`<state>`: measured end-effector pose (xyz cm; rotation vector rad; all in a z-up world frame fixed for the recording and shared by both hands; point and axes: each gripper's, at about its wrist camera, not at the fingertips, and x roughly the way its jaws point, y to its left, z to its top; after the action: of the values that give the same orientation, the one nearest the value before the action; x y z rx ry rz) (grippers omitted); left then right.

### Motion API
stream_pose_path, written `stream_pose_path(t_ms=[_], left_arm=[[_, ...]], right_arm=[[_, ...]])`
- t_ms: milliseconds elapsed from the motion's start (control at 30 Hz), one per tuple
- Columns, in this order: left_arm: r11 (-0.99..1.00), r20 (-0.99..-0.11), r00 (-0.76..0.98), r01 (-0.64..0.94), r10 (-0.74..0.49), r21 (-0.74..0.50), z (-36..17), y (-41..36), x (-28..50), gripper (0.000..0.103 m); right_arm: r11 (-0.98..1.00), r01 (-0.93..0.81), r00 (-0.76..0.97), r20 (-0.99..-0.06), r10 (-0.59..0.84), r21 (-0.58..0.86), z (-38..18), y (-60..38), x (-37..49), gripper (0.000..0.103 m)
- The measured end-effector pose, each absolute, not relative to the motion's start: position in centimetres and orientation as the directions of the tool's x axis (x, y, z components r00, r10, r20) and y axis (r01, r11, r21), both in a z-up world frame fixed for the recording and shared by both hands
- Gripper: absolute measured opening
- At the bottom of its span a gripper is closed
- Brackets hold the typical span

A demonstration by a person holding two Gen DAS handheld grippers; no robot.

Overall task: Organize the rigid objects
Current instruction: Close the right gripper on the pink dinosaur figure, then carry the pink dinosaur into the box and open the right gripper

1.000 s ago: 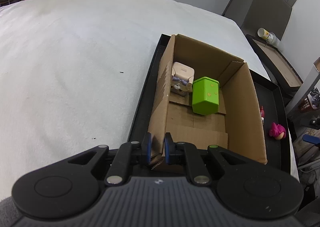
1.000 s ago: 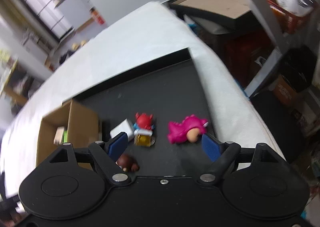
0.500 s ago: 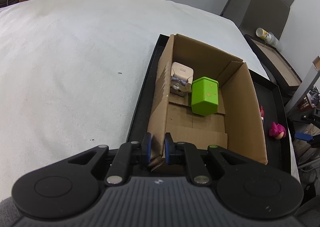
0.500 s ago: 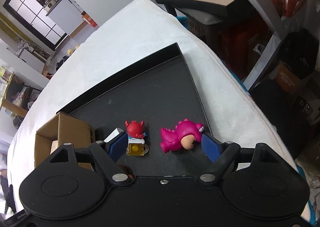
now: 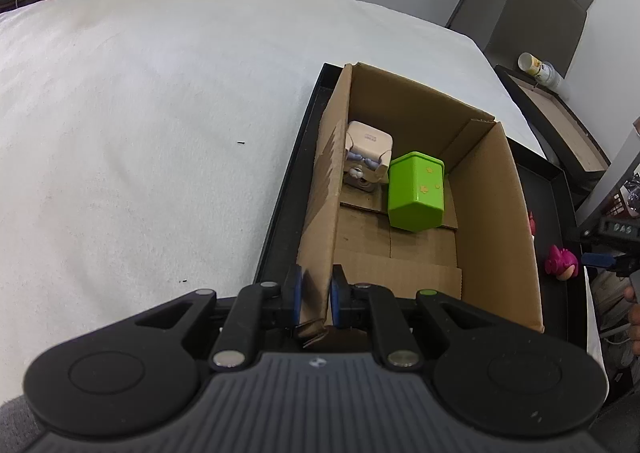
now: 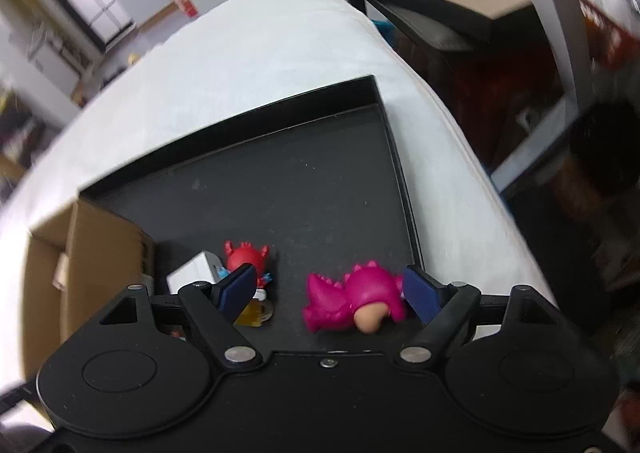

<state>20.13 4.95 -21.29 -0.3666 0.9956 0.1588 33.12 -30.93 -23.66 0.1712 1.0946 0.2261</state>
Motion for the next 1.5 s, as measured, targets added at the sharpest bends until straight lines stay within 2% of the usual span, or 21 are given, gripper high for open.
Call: stream_pose_path(t_ms=[300, 433, 500, 967, 1500], left_arm=[[0.932, -0.842, 0.538, -0.292, -0.028, -0.217, -21.4, 4.6, 20.3, 0.013], [0.926, -0.841, 0.540, -0.302, -0.029, -0.226, -21.5, 4.8, 20.2, 0.013], [0.929, -0.841, 0.540, -0.297, -0.027, -0.220, -21.4, 4.7, 20.2, 0.013], [0.927, -0.839, 0.543, -0.296, -0.035, -0.230, -21.5, 5.1, 20.1, 0.013], [0.927, -0.827, 0.557, -0.266, -0.076, -0.264, -21.3, 5.8, 19.6, 0.014]], right_arm=[[0.978, -0.158, 0.407, -0.894, 0.187, 0.133, -25.0, -29.6, 33.7, 0.079], [0.978, -0.200, 0.392, -0.909, 0.140, 0.065, -26.1, -28.8, 33.4, 0.074], [0.975, -0.214, 0.398, -0.907, 0.140, 0.056, -26.1, -28.6, 33.3, 0.064], [0.967, -0.226, 0.408, -0.890, 0.201, 0.115, -23.9, -27.7, 31.3, 0.063], [0.945, -0.318, 0.466, -0.857, 0.221, 0.070, -18.4, -23.1, 29.8, 0.063]])
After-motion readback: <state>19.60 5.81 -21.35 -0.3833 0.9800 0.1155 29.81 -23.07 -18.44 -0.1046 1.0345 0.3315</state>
